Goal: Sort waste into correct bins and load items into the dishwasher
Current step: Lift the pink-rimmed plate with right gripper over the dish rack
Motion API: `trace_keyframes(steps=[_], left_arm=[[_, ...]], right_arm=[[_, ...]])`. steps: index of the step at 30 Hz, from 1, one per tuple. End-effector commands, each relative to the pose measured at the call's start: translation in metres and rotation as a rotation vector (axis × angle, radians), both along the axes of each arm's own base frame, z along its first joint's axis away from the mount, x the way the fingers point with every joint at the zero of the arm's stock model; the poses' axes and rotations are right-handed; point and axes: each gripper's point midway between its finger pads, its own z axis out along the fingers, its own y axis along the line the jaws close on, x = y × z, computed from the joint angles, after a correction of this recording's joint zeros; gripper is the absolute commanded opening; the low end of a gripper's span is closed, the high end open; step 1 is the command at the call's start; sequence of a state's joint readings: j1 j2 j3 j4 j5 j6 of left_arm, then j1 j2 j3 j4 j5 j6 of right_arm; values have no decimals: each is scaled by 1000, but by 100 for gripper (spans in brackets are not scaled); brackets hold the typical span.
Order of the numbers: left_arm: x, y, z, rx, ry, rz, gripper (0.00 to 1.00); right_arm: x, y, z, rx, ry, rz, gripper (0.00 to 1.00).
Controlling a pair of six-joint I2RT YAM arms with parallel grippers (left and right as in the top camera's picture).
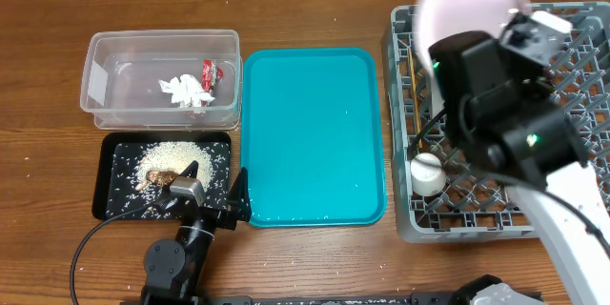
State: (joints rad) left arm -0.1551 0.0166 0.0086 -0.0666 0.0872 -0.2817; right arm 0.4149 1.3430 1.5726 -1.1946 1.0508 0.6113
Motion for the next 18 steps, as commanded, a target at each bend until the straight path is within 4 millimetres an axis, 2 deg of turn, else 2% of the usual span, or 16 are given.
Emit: trace_keyframes(steps=[1,4,7,11,18], left_arm=[[-1,-1,0,-5,-6,-9,100],[-1,-1,0,-5,-6,-9,100],[-1,-1,0,-5,-6,-9,100],[-1,-1,0,-5,-6,-9,100],[-1,-1,0,-5,-6,-9,100]], right_arm=[[0,-38,2,-111,7,-166,4],[8,-55,-13,-118,60,-220,4],[17,-62,-28,-164,123,-257,4],[28,-64,-45,-263,209,-285,4],[47,-57,-85,-328,353,-264,4]])
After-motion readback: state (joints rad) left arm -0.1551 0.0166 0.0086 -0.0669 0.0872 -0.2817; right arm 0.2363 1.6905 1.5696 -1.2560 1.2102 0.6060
